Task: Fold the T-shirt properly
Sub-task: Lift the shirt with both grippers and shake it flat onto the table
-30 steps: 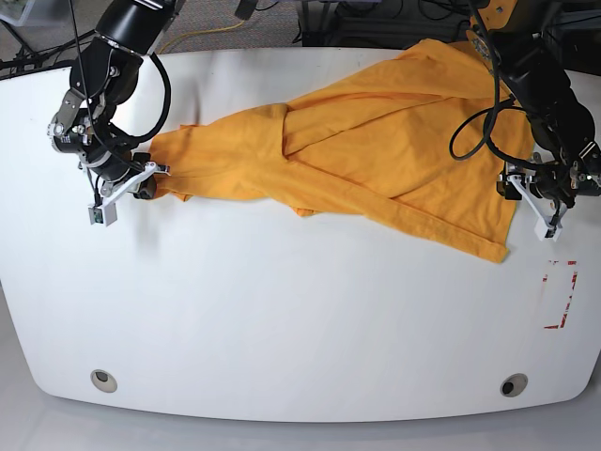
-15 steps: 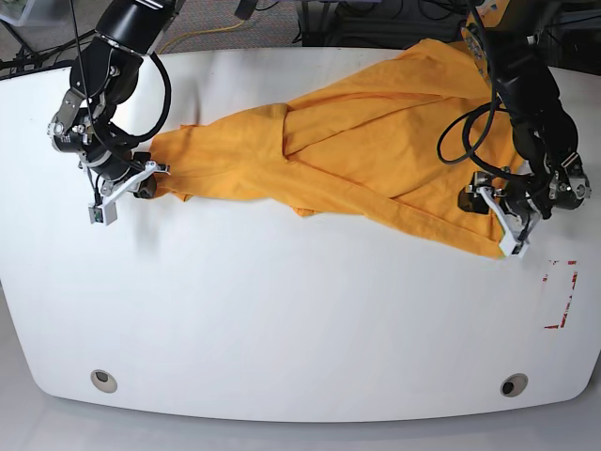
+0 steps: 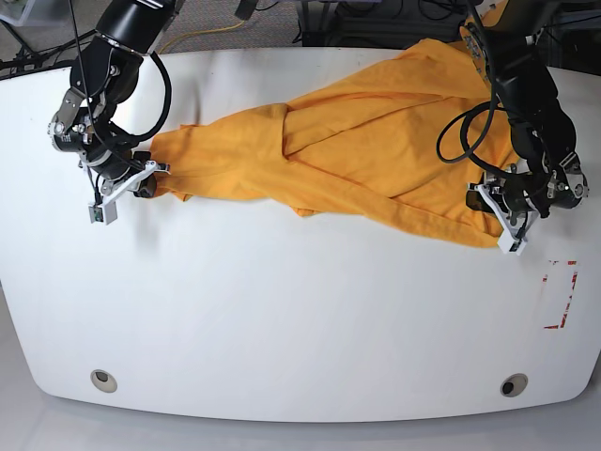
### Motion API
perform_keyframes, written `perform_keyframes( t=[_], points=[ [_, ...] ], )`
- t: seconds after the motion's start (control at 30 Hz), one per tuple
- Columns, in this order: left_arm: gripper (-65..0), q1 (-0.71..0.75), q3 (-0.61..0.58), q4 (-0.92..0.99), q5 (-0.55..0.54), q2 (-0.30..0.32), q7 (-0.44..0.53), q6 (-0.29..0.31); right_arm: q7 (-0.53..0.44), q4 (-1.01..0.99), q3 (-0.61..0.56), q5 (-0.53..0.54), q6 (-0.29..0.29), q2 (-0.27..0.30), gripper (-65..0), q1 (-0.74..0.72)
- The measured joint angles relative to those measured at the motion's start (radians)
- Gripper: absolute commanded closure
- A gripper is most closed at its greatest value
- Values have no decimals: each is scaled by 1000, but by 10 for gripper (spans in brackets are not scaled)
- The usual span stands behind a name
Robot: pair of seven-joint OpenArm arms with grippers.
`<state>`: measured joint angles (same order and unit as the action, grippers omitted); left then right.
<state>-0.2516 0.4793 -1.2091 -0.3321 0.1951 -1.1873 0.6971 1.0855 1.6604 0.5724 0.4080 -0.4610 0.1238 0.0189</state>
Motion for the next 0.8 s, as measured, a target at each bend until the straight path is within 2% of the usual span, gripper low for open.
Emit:
perform_keyframes(
  t=[0.23, 0.43, 0.57, 0.8],
  points=[
    [-29, 21, 0, -36, 11, 14, -7, 0, 0, 0, 4, 0, 0, -4, 0, 0],
    [-1, 83, -7, -211, 19, 23, 47, 0, 0, 0, 4, 4, 0, -16, 0, 0],
    [-1, 103, -91, -337, 17, 30, 51, 0, 1, 0, 2, 0, 0, -10, 0, -13],
    [-1, 86, -143, -525, 10, 42, 51, 0, 9, -6, 3, -9, 0, 26, 0, -130]
  ],
)
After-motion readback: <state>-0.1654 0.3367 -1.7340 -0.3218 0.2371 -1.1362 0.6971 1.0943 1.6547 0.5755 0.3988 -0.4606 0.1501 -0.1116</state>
